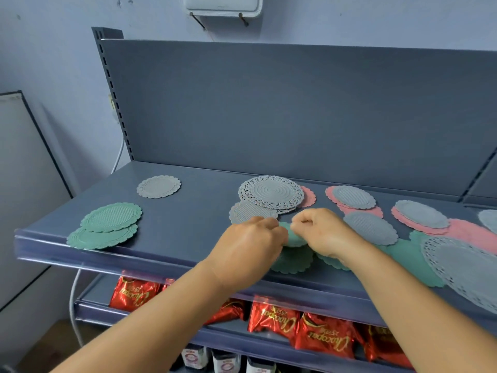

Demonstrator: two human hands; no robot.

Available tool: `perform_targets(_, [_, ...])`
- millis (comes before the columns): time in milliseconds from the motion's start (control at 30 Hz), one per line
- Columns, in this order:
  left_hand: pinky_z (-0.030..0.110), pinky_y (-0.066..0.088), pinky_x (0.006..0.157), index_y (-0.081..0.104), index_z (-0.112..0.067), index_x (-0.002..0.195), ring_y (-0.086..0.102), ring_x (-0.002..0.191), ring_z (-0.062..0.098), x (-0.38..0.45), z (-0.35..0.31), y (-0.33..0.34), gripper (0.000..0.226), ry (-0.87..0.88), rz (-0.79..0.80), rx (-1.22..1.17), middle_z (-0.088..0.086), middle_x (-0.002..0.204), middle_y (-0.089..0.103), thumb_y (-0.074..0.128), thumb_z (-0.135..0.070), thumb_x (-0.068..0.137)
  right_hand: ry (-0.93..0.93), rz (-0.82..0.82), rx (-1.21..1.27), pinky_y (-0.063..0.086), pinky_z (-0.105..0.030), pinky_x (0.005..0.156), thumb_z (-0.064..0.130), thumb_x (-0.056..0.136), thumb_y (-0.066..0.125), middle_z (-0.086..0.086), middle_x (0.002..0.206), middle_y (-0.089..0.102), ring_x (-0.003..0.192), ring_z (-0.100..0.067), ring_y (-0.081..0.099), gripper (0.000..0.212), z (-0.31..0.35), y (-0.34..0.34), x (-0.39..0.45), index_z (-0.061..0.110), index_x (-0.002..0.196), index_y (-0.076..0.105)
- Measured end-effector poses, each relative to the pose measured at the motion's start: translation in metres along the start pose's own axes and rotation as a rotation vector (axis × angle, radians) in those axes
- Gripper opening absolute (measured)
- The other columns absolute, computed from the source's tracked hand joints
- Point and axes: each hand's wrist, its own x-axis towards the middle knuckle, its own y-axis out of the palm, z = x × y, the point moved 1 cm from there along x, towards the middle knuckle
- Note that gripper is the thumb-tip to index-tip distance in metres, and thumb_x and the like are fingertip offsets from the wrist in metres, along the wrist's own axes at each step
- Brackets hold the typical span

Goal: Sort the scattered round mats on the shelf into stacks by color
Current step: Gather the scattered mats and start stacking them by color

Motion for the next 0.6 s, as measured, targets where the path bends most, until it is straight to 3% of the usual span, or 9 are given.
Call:
perform_targets(67, [0.027,0.051,0.042,0.07,-0.02,0.072,0.063,0.062,0.017,-0.002,-0.01,0.0,0.024,-0.013,0.091,-0.034,-0.005,0.07,0.064,0.049,-0.022,0.083,-0.003,0.011,-0.033,0.051,-0.038,0.093,0.022,0.089,0.057,-0.005,0.11,0.069,0.102,-0.025,0.064,0.025,-0.006,-0.003,-0.009,0.015,0.111,0.066])
perform_targets(167, [0.037,0.053,0.074,0.07,-0.019,0.101,0.06,0.093,0.02,-0.002,-0.019,-0.003,0.03,-0.107,0.293,-0.062,-0.001,0.101,0.065,0.041,-0.026,0.096,-0.053,0.027,-0.16,0.048,-0.033,0.095,0.025,0.088,0.059,-0.002,0.125,0.062,0.112,-0.024,0.059,0.03,-0.014,-0.003,-0.015,0.021,0.117,0.064])
perform_targets(200, [0.038,0.052,0.078,0.069,-0.018,0.102,0.058,0.096,0.02,-0.002,-0.021,-0.003,0.032,-0.147,0.327,-0.079,0.0,0.104,0.064,0.04,-0.029,0.096,-0.068,0.034,-0.196,0.045,-0.032,0.098,0.026,0.088,0.059,0.0,0.132,0.057,0.118,-0.024,0.054,0.033,-0.016,-0.002,-0.015,0.023,0.121,0.061])
perform_targets(300, [0.04,0.052,0.074,0.066,-0.01,0.084,0.059,0.085,0.024,-0.005,-0.023,-0.007,0.041,-0.231,0.323,-0.129,0.003,0.095,0.064,0.037,-0.037,0.09,-0.14,0.037,-0.264,0.034,-0.033,0.106,0.03,0.091,0.055,0.002,0.142,0.044,0.131,-0.023,0.038,0.041,-0.015,0.004,-0.016,0.025,0.132,0.052])
perform_targets(333, [0.04,0.053,0.074,0.066,-0.011,0.086,0.059,0.087,0.024,-0.007,-0.022,-0.008,0.038,-0.25,0.324,-0.117,0.002,0.097,0.064,0.038,-0.036,0.091,-0.173,0.031,-0.278,0.031,-0.033,0.108,0.031,0.092,0.054,0.003,0.143,0.042,0.133,-0.023,0.035,0.042,-0.011,0.006,-0.017,0.025,0.134,0.05])
perform_targets(467, [0.036,0.051,0.087,0.06,-0.021,0.12,0.051,0.115,0.017,-0.022,-0.007,-0.024,0.033,-0.338,0.323,-0.016,-0.005,0.124,0.057,0.041,-0.034,0.096,-0.332,0.034,-0.297,0.029,-0.031,0.111,0.033,0.092,0.054,0.003,0.146,0.041,0.135,-0.022,0.032,0.044,0.014,0.02,-0.018,0.025,0.135,0.048])
perform_targets(600, [0.032,0.043,0.097,0.048,-0.021,0.136,0.043,0.127,0.019,-0.047,0.023,-0.049,0.043,-0.469,0.294,0.077,-0.003,0.138,0.049,0.045,-0.035,0.095,-0.408,0.092,-0.284,0.028,-0.029,0.11,0.033,0.092,0.054,0.0,0.144,0.043,0.136,-0.023,0.032,0.043,0.049,0.043,-0.017,0.025,0.134,0.05])
